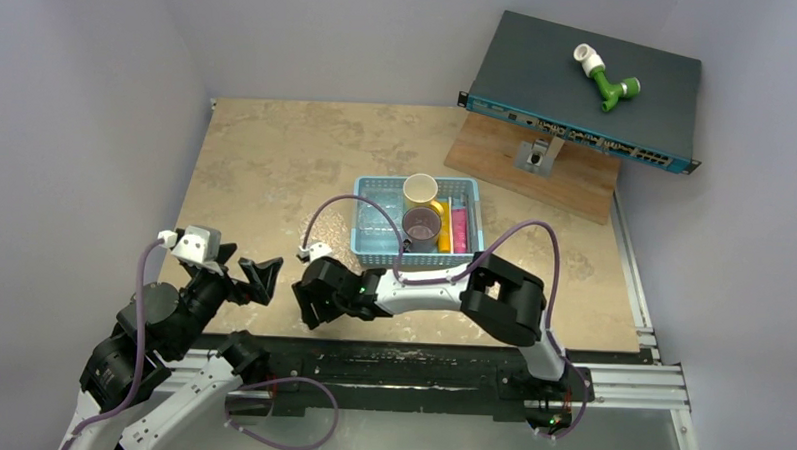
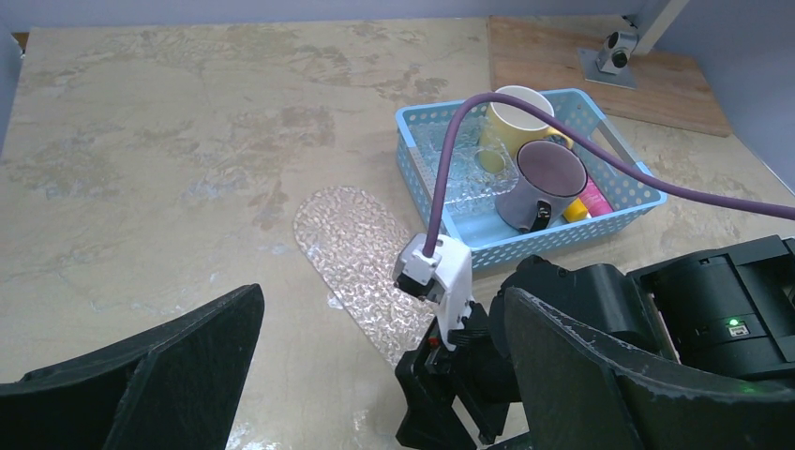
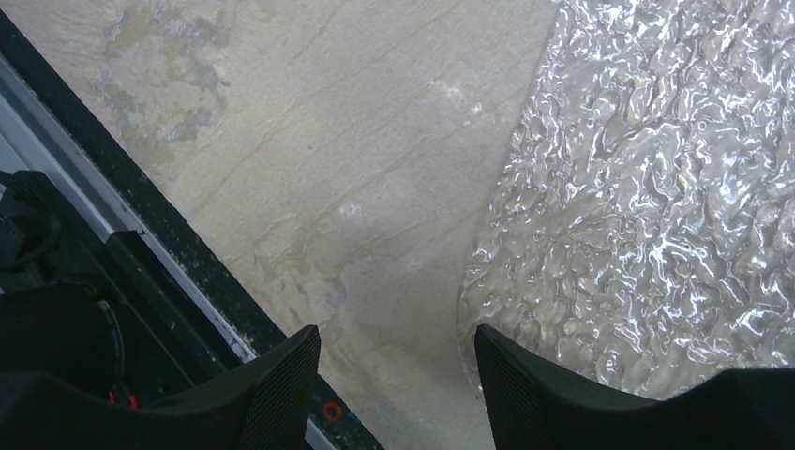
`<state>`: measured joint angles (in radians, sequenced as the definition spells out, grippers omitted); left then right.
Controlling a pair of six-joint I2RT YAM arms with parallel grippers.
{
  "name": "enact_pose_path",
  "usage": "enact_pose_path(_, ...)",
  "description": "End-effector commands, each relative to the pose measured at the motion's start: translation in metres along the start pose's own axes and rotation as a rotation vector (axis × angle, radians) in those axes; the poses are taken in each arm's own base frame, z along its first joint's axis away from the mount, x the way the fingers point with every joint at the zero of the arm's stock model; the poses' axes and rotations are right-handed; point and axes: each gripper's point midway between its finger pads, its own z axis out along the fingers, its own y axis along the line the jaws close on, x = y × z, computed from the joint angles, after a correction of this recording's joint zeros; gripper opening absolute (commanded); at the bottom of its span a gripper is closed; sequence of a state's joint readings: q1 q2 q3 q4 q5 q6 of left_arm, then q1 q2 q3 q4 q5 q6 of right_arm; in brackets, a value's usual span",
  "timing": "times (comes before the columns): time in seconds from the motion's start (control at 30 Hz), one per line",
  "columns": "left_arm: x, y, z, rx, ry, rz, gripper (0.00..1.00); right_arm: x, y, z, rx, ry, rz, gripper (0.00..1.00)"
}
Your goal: Prepare toiletry sets of a toothbrush and toothpaste on the tray
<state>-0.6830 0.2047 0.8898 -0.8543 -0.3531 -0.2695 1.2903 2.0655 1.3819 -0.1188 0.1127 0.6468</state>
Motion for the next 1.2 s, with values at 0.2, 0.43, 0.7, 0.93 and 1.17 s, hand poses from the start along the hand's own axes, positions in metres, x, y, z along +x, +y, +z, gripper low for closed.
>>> enact_pose_path(0.2, -0.004, 0.001, 0.005, -0.017, -0.008, -0.005, 1.00, 0.042, -0.022, -0.024, 0.069, 0.084, -0.003, 0.65)
enact_pose_path(0.43, -0.003, 0.000, 0.005, -0.017, -0.004, -0.004, 1.00, 0.059, -0.040, -0.040, 0.110, 0.088, 0.023, 0.65)
enact_pose_path(0.7, -0.003, 0.000, 0.006, -0.019, 0.000, -0.003, 1.00, 0.080, -0.070, -0.066, 0.196, 0.096, 0.079, 0.66)
enact_pose_path(0.93, -0.002, -0.001, 0.007, -0.017, 0.005, -0.001, 1.00, 0.108, -0.099, -0.084, 0.270, 0.124, 0.145, 0.67)
enact_pose_path(1.17, -0.001, -0.002, 0.008, -0.014, 0.011, -0.003, 1.00, 0.124, -0.134, -0.110, 0.404, 0.110, 0.235, 0.69)
